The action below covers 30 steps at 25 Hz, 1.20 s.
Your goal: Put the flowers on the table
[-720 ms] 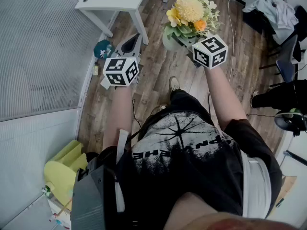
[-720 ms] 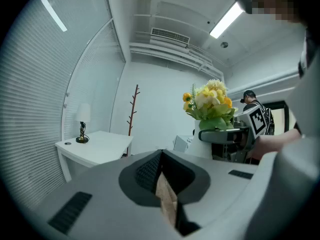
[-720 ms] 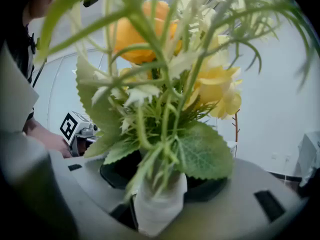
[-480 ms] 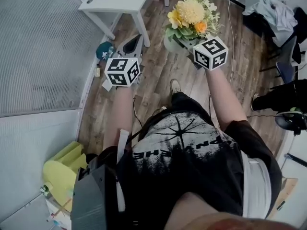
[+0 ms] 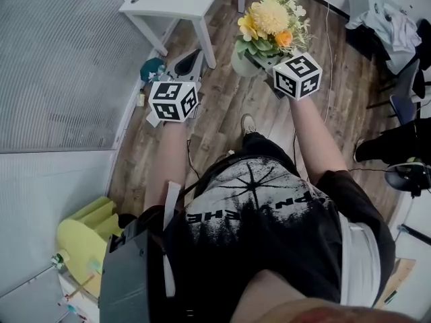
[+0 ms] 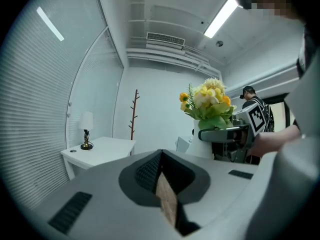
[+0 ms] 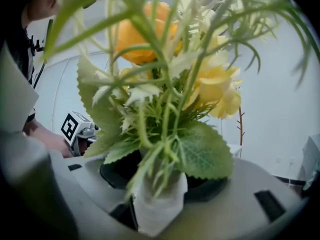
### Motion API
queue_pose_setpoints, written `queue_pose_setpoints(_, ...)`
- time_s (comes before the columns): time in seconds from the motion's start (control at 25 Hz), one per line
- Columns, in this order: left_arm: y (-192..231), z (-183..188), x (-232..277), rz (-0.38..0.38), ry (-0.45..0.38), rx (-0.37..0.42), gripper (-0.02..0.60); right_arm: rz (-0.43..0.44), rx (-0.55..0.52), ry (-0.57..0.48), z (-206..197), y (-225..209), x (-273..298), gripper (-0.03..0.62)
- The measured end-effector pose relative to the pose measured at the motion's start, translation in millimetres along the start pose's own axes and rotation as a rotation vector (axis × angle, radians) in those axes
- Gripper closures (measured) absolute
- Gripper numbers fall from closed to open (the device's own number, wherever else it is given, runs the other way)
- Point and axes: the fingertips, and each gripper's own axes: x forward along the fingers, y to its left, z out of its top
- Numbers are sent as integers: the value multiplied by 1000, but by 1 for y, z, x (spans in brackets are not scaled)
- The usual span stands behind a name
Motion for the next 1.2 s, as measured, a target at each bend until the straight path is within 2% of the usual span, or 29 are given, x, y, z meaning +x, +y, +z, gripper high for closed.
queue_pose_setpoints(0.36,15,-7,18,8,6,0,571,19,-27,-2,-2,-12,19,344)
queue_pose_setpoints(0.6,41,-1,58,25,7,1,569,35,-47,-8,2,-48,56,344)
queue_pose_setpoints(0.84,63,4,105,33,51,17,571,87,-48,-1,6,-86,101,343)
queue_pose_setpoints(1.2,93,22,175,102,46,6,571,156,-44,11,10,-154,144,344)
